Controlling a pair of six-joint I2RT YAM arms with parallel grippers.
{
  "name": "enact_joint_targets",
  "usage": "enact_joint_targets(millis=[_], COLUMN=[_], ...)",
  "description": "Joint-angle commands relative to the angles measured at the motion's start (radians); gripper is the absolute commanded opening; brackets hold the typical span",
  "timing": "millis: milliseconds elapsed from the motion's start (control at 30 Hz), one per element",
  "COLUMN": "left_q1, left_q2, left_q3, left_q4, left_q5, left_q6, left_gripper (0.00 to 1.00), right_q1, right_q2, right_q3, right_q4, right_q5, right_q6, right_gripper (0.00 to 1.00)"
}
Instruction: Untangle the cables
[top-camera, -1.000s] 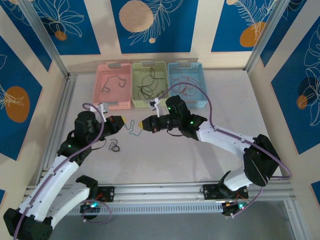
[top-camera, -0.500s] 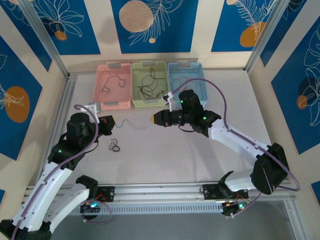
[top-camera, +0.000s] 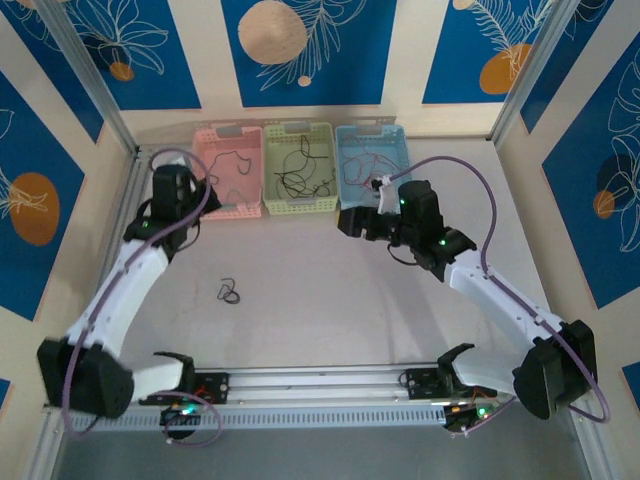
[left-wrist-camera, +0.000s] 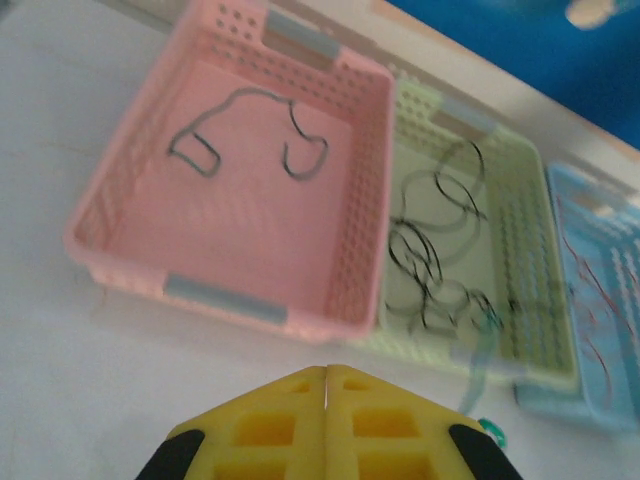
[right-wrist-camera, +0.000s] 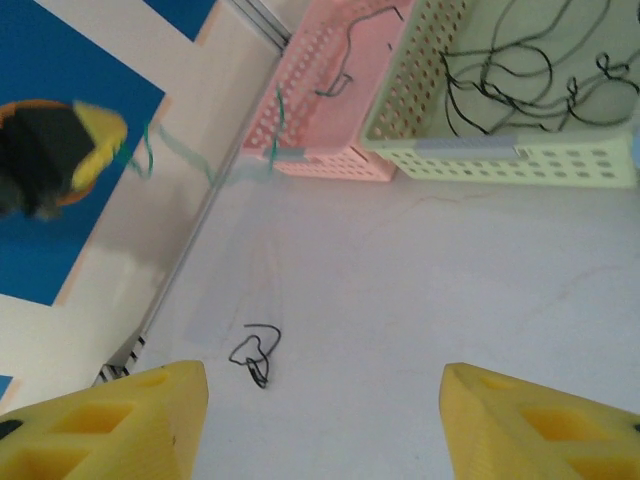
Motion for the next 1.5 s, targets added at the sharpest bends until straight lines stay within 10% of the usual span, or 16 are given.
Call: enact_joint_targets(millis=[0,433,633,1033,1467], left_q1=[0.046,0.118,0.131,0.144,0.143], left_q2=[0.17,0.677,0.755,0.142,-0.495], left_q3=[0.137,0.491,0.514,0.102,-0.32], left_q4=[0.086,0.163,0.164,0.08,-0.23], left_q5=[-0.005,-0.066,0.028,0.203,0.333], left_q6=[-0.02,-0.11,-0.105,-0.006,-0.048], left_gripper=[0.0,0.0,0.6,0.73,0.73], right_q1=[-0.002,-0.009,-0.009,0.226,0.464], right_q2=[-0.037,-0.107,-0.088,0.176,0.845], right_q3=[-0.057,-0.119,-0.123,-0.044,0.501], right_q4=[-0.035,-0.081,-0.056,0.015,0.04], right_q5=[-0.022,-0.034,-0.057,-0.028,-0.095], right_q6=[-0.018,-0.063,-0.058,-0.085,-0.3], right_gripper=[0.62,0.62,0.62,0.6,0.56])
